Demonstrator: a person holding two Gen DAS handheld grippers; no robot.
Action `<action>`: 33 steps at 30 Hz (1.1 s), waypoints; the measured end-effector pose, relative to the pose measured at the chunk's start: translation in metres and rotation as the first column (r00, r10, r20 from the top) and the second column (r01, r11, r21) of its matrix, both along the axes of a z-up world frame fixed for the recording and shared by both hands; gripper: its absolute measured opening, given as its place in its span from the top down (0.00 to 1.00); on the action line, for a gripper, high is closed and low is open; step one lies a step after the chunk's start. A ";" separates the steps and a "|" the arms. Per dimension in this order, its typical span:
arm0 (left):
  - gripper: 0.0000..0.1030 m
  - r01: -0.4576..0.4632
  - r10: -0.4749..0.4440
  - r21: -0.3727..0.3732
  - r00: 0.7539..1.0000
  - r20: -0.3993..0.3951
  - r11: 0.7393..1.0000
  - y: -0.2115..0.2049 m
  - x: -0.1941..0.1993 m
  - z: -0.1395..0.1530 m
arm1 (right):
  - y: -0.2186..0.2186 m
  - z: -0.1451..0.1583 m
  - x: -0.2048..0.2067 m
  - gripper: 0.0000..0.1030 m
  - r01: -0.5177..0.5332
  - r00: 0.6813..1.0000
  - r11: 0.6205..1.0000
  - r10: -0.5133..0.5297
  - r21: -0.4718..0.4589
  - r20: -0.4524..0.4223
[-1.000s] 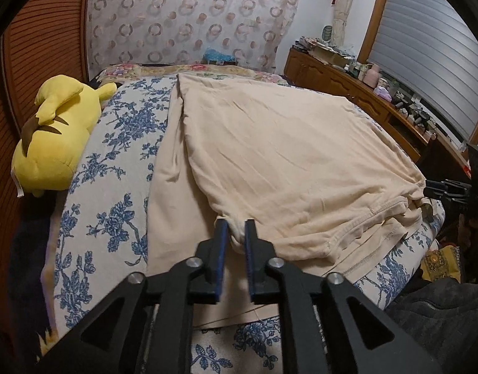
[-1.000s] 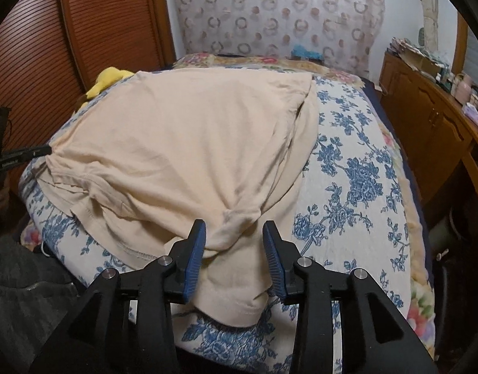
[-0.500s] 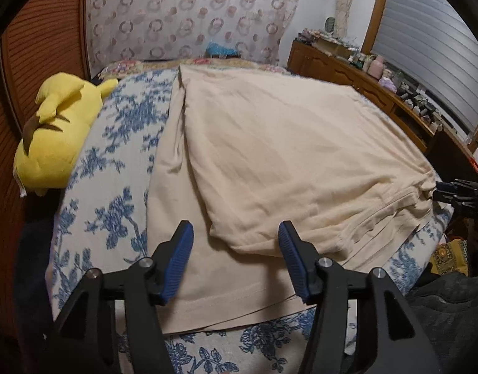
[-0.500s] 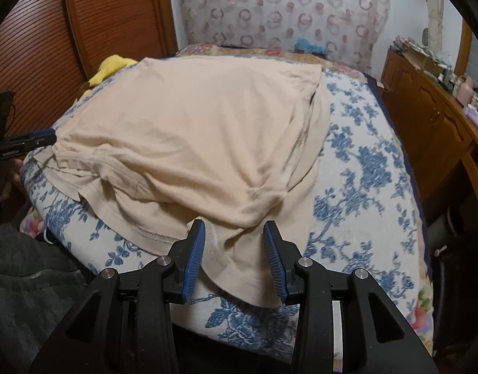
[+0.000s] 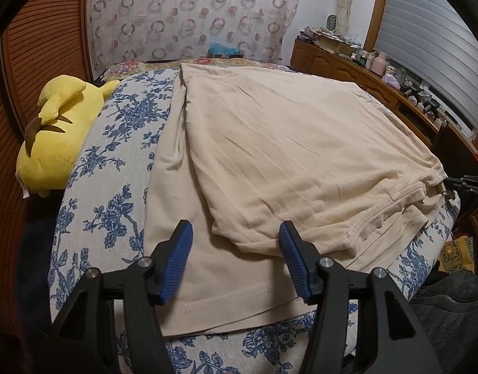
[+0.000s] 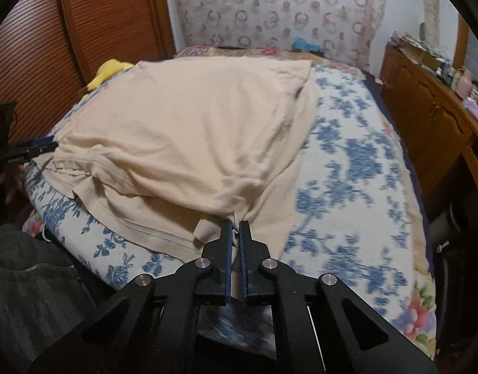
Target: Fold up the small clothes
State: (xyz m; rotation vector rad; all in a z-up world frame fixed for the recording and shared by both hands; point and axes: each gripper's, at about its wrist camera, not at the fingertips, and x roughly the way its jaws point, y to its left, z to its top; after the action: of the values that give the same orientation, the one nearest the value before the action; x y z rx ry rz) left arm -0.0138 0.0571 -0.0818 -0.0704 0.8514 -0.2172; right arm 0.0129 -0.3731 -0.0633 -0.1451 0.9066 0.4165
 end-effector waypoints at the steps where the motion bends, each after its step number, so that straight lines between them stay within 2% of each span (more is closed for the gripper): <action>1: 0.45 0.000 0.000 -0.001 1.000 0.000 1.000 0.000 0.000 0.000 | -0.009 0.004 -0.002 0.99 0.024 1.000 1.000 -0.024 -0.010 0.012; 8: 0.45 -0.006 0.006 0.008 1.000 -0.003 1.000 0.000 0.003 0.001 | -0.059 0.021 -0.004 1.00 0.168 0.985 0.983 -0.166 -0.070 0.036; 13: 0.45 -0.013 0.013 0.017 1.000 -0.003 1.000 -0.002 0.003 0.002 | -0.062 0.031 -0.002 0.99 0.193 0.979 0.979 -0.188 -0.069 0.075; 15: 0.45 -0.013 0.013 0.025 1.000 -0.003 1.000 -0.003 0.003 0.002 | -0.059 0.035 0.000 0.93 0.203 0.976 0.975 -0.194 -0.087 0.096; 17: 0.45 -0.013 0.013 0.027 1.000 -0.001 1.000 -0.003 0.003 0.002 | -0.058 0.038 0.003 0.80 0.225 0.969 0.969 -0.213 -0.097 0.123; 20: 0.45 -0.017 0.017 0.024 1.000 0.004 1.000 -0.005 0.003 0.002 | -0.056 0.042 0.007 0.72 0.222 0.967 0.973 -0.210 -0.068 0.145; 21: 0.45 -0.020 0.020 0.023 1.000 0.005 1.000 -0.005 0.003 0.002 | -0.053 0.042 0.010 0.62 0.216 0.967 0.975 -0.205 -0.060 0.151; 22: 0.45 -0.024 0.024 0.021 1.000 0.008 0.999 -0.004 0.003 0.002 | -0.049 0.042 0.012 0.58 0.206 0.968 0.977 -0.197 -0.050 0.156; 29: 0.45 -0.028 0.028 0.032 1.000 0.006 0.999 -0.006 0.000 0.002 | -0.011 0.024 0.031 0.57 0.104 0.985 0.994 -0.100 -0.023 0.140; 33: 0.45 -0.041 0.041 0.029 0.999 -0.002 0.999 -0.004 -0.001 0.004 | 0.002 0.012 0.040 0.57 0.082 0.990 0.997 -0.080 -0.009 0.117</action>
State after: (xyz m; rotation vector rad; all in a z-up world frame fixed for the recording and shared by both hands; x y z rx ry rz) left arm -0.0149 0.0533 -0.0777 -0.0610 0.8543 -0.1662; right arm 0.0527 -0.3714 -0.0513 -0.1431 0.7977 0.3229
